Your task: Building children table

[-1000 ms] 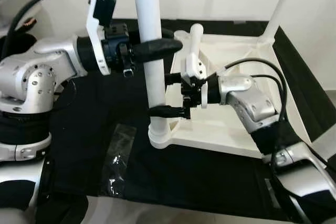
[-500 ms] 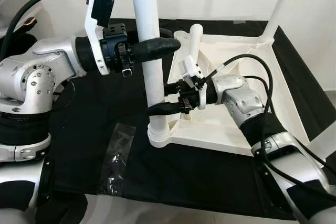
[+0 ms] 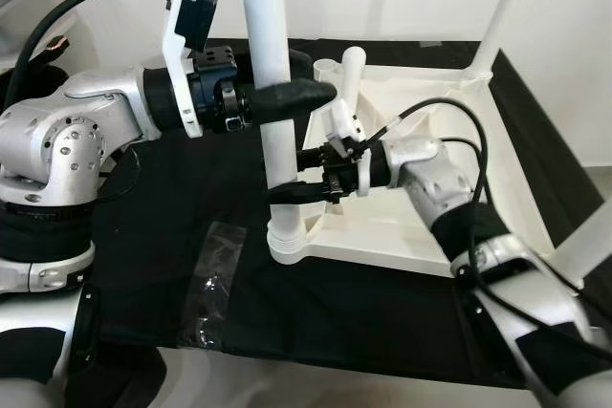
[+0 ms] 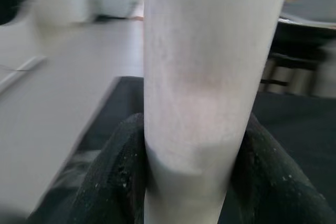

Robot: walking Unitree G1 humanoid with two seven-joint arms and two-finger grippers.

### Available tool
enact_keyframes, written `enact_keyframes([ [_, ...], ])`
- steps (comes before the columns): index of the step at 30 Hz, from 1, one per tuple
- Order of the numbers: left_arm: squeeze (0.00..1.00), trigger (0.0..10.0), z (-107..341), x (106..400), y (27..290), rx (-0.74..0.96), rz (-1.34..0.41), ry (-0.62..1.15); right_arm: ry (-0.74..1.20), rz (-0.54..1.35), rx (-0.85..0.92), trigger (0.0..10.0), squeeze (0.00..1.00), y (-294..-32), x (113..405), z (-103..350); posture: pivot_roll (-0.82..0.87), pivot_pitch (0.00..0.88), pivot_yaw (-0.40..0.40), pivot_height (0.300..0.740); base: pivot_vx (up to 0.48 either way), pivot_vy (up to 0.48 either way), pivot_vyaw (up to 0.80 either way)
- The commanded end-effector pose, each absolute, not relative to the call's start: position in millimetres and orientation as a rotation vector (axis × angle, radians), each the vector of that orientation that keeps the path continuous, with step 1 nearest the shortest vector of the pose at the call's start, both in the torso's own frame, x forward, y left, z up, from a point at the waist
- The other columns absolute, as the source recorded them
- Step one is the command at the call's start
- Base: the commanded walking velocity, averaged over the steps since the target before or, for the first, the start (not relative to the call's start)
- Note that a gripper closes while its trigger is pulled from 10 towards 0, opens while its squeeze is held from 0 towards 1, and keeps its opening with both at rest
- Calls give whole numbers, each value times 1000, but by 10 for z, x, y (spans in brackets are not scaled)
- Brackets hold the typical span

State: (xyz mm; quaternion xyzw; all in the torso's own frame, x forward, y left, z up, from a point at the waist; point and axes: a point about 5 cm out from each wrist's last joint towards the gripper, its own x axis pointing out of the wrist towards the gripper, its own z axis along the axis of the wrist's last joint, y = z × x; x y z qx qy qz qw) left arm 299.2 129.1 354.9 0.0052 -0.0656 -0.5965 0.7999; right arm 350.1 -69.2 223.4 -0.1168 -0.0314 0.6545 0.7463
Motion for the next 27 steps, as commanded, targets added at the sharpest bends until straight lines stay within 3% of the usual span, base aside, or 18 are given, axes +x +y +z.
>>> enact_keyframes([
  [1, 0, 10000, 3560, 2907, 1238, 21, -1343, -119, 17, 955, -280, 0, 0, -670, 3467, 1878, 44, 119, -18, 740, 0, 0, 0],
  [3, 0, 10000, 3522, 2934, 1365, 8, -1269, -111, 45, 621, -195, 0, 0, -587, 3047, 1598, 47, 118, -8, 740, 0, 0, 0],
  [5, 0, 10000, 3473, 2957, 1425, -6, -1237, -105, 32, 554, -165, 0, 0, -575, 3001, 1593, 47, 114, 1, 740, 0, 0, 0],
  [16, 0, 10000, 3340, 3132, 1459, -36, -1110, -90, -72, 533, -151, 0, 0, -471, 3263, 1794, 31, 91, 10, 740, 0, 0, 0],
  [17, 0, 8471, 3333, 3164, 1449, -36, -1088, -85, -77, 545, -154, 0, 0, -453, 3267, 1798, 28, 88, 10, 740, 0, 0, 0],
  [18, 0, 0, 3332, 3173, 1434, -39, -1079, -82, -76, 546, -158, 0, 0, -436, 3236, 1817, 27, 88, 13, 740, 0, 0, 0],
  [27, 0, 0, 3351, 3154, 1396, -39, -1069, -84, -73, 497, -160, 0, 0, -373, 3052, 1937, 21, 84, 17, 740, 0, 0, 0],
])
